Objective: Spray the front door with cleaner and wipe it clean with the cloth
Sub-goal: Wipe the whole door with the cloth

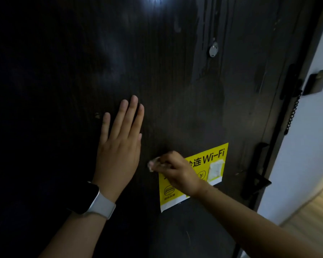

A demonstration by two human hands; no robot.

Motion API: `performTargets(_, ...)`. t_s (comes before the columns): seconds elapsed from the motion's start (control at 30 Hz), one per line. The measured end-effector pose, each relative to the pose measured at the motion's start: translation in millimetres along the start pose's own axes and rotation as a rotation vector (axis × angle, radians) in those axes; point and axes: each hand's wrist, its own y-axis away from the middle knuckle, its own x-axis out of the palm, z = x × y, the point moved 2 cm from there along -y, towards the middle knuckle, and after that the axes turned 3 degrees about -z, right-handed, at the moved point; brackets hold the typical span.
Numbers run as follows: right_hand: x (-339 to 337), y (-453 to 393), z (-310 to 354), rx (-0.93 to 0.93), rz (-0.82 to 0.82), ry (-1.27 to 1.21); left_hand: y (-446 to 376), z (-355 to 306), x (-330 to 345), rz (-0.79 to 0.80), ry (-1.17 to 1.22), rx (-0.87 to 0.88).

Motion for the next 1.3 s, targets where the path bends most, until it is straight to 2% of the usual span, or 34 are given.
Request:
performTargets(0.03,-5.5,3.6,-6.9,0.014,-0.013,0.003,0.4,1.0,-0.3,0.005,0.0,0.008)
performTargets(0.07,-18.2,-3.5,-14.5,0.138,-0.057,-0.048,0.6,1.9,-0.4,0.008,-0.001,0.013)
performTargets(0.2,-66.6,-49.6,-63.8,0.575,-0.588,0.147,-0.2,3.5,-1.1,0.024,0.003,0.014)
performTargets(0.27,-75.3,-79.0,-69.8,0.705,-0.743,0.107,0.1,3.4,-1.0,0.03,0.001,0.016)
performTargets(0.3,-69.6,-87.6,-64.3,0.688,-0.775,0.082,0.1,3.4,-0.9,0.034,0.005,0.018)
performTargets(0.37,-44.7,-86.8,-39.1,0.521,-0.692,0.06,-0.1,3.9,-0.8,0.032,0.016,0.02)
performTargets(0.5,-7.4,-46.8,-1.3,0.029,-0.171,0.069,-0.8,4.5,-2.4,0.031,0.004,0.027)
performTargets(0.53,-11.9,-37.1,-10.2,-0.018,-0.089,0.076,-0.4,4.5,-2.6,0.036,-0.004,0.026)
performTargets(0.57,-20.1,-31.1,-23.2,0.019,-0.076,0.1,-0.5,4.3,-2.8,0.043,-0.008,0.021)
performTargets(0.6,-34.0,-31.1,-35.7,0.163,-0.112,0.084,-0.7,3.7,-3.0,0.049,-0.006,0.013)
performTargets(0.67,-65.5,-38.5,-65.1,0.429,-0.325,0.161,-1.1,1.5,-3.2,0.046,0.004,-0.003)
performTargets(0.73,-92.3,-55.2,-93.0,0.618,-0.607,0.169,-1.5,-1.8,-5.0,0.041,0.02,-0.019)
performTargets(0.8,-103.6,-79.8,-105.1,0.737,-0.774,0.112,-1.9,-5.9,-9.1,0.023,0.055,-0.048)
performTargets(0.87,-95.9,-101.7,-100.5,0.68,-0.793,0.057,-8.9,-13.0,-14.6,-0.03,0.119,-0.081)
performTargets(1.0,-81.8,-113.7,-85.4,0.365,-0.57,0.08,-46.2,-33.5,-17.9,-0.107,0.139,-0.004)
performTargets(1.07,-96.0,-102.8,-104.0,0.384,-0.59,0.1,-69.6,-41.5,-18.0,-0.106,0.118,0.042)
performTargets(1.17,-119.0,-89.2,-130.2,0.551,-0.734,0.071,-101.5,-48.3,-16.9,-0.127,0.086,0.088)
performTargets(1.23,-117.1,-99.0,-129.3,0.487,-0.692,0.149,-123.2,-50.2,-14.9,-0.147,0.06,0.108)
performTargets(1.3,-107.6,-115.0,-120.1,0.317,-0.573,0.153,-147.1,-49.0,-15.1,-0.18,0.032,0.104)
